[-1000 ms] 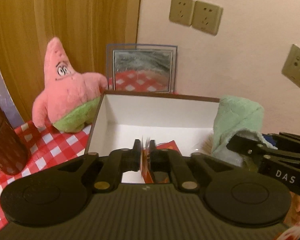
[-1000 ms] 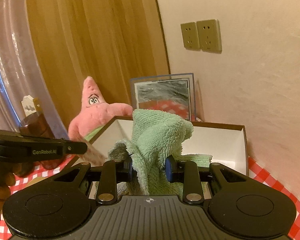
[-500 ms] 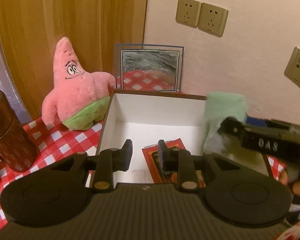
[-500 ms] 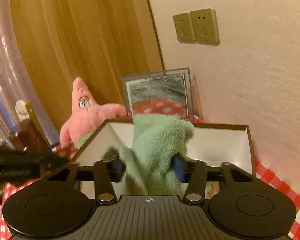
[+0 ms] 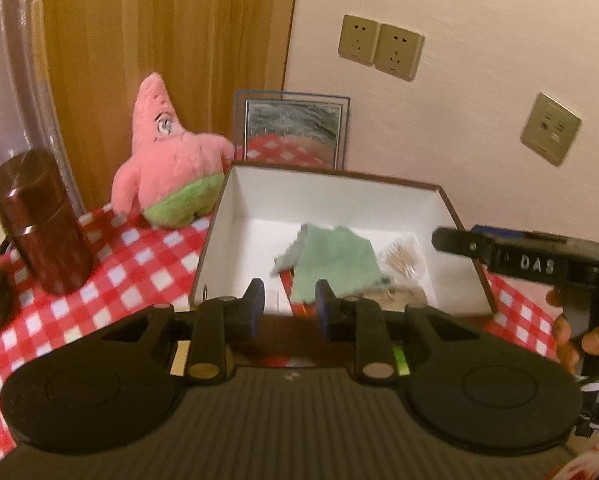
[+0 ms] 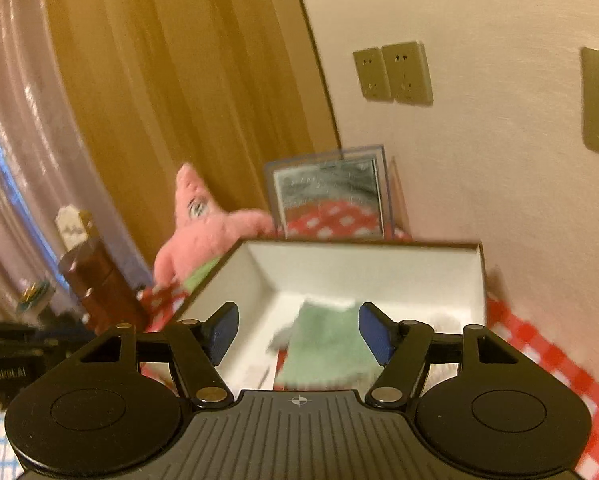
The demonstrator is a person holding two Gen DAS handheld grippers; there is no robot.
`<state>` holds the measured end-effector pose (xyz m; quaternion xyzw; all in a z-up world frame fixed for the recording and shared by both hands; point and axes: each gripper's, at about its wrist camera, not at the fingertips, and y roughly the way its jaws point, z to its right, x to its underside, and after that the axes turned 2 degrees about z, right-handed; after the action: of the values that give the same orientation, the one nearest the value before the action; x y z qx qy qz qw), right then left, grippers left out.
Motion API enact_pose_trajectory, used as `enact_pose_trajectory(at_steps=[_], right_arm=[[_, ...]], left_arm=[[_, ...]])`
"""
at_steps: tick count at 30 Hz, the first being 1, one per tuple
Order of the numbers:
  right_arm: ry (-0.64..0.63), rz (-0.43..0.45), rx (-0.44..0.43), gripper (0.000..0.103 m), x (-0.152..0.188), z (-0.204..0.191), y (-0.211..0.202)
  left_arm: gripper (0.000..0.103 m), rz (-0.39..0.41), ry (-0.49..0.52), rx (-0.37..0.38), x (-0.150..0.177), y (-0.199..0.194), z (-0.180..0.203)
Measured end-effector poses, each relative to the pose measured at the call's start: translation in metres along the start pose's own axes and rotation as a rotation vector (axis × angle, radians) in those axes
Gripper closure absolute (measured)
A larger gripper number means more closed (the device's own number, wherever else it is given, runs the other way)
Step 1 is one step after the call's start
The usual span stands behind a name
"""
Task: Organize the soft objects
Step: 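Carry the green cloth and tag into the brown box and open both tools, then withdraw both tools from the box back over the grey sock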
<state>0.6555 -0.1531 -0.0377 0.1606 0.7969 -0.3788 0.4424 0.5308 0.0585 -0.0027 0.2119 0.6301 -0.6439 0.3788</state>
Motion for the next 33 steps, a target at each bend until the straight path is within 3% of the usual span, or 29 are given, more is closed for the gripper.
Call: enact_pose_trajectory(at_steps=[4, 14, 18, 24, 33], right_arm=[[-0.025, -0.076, -0.028, 0.036, 0.029, -0.012, -0.034], [-0.033, -0.161, -0.151, 0.036, 0.088, -0.034, -0.104], [-0.030, -0.201, -0.179, 0.036, 0.107, -0.038, -0.115], [-0.009, -0.261, -0.201, 0.037, 0.137, -0.042, -0.125], [0.006, -0.333, -0.180, 0.039, 0.170, -0.063, -0.124]], left_arm=[[0.079, -0.001, -0.035, -0.001, 0.027, -0.035, -0.001], [0.079, -0.003, -0.138, -0.076, 0.095, -0.110, 0.007], [0.079, -0.024, -0.151, -0.123, 0.125, -0.126, 0.013], [0.079, -0.082, -0.199, -0.125, 0.163, -0.138, 0.012], [0.079, -0.098, -0.167, -0.121, 0.181, -0.146, 0.003]])
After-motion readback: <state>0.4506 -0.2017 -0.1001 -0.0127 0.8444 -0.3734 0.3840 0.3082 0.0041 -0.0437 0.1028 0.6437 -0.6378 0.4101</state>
